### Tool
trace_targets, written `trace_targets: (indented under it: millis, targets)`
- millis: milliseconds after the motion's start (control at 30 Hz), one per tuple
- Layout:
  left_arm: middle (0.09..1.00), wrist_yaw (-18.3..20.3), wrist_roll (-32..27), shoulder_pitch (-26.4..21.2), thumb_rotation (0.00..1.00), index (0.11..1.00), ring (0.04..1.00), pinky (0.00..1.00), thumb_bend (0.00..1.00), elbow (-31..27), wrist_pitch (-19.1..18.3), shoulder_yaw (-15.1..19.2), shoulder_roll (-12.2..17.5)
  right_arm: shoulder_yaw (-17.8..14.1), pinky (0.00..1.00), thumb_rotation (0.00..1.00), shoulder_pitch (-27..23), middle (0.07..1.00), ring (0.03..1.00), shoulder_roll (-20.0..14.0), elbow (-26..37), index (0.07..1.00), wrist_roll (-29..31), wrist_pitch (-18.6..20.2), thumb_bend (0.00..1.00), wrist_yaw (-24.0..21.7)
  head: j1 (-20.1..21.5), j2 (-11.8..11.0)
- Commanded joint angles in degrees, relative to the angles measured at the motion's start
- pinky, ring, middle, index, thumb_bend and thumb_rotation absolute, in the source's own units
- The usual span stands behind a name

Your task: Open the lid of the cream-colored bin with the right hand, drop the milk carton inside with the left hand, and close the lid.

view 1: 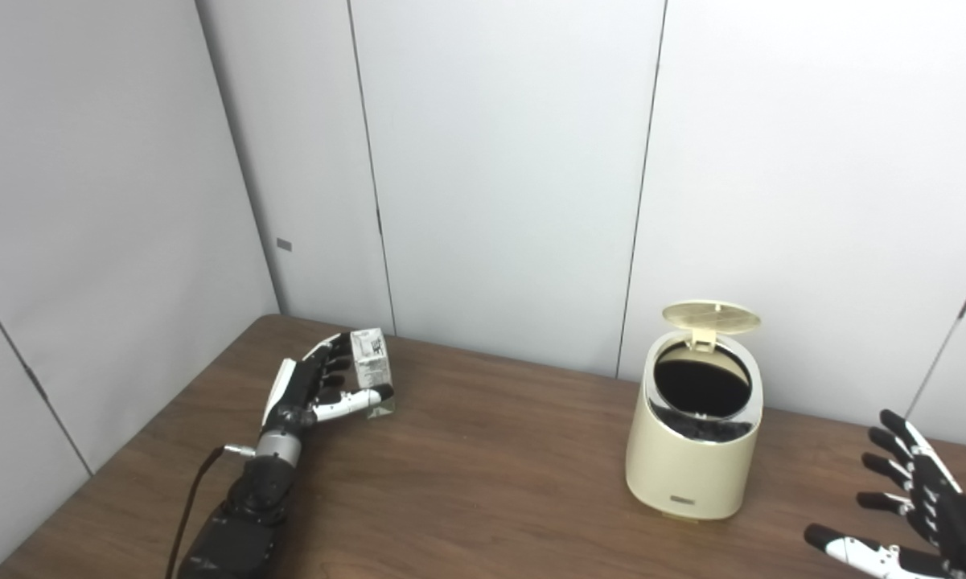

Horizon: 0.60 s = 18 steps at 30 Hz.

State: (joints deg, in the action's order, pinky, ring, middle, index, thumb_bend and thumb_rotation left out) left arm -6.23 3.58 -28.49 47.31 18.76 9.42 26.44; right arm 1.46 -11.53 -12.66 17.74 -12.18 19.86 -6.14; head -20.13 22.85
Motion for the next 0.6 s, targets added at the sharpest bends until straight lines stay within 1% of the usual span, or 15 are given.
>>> trace_targets:
  millis: [0,133,300,367,567]
  targets:
    - [0.853,-0.68,0.01,-2.60,0.25,0.882,0.831,0.80,0.92,0.30,2.03,-0.04,1.46,-0.13,0.72,0.00,-1.30,0.931,0.880,-0.40,2.41,0.969,-0.08,-0.72,0.57,-0.07,0.01,0.14]
    - [0.851,-0.42,-0.81,-3.33,0.24,0.881,0.820,0.79,0.91,1.99,3.93,0.25,1.15,-0.19,0.75,0.00,-1.25,0.945,0.898,-0.29,2.86,0.980,0.24,-0.51,0.56,-0.15,0.17,0.28]
    - [0.850,-0.03,-2.00,-3.42,0.21,0.884,0.824,0.81,0.89,1.60,3.71,0.60,0.63,-0.02,0.77,0.00,-1.43,0.946,0.902,-0.45,3.25,0.982,-0.33,0.45,0.56,-0.19,0.19,0.47]
    - [0.848,-0.31,-1.73,-3.51,0.21,0.886,0.817,0.78,0.88,1.71,3.72,0.35,0.59,0.01,0.74,0.00,-1.43,0.944,0.895,-0.47,3.62,0.978,-0.36,0.80,0.57,-0.24,0.21,0.55]
    - [0.836,0.29,-2.66,-3.49,0.19,0.874,0.800,0.77,0.87,2.08,4.90,0.50,0.19,0.16,0.75,0.00,-1.29,0.948,0.899,-0.75,4.10,0.982,-0.47,1.05,0.55,-0.33,0.16,0.73]
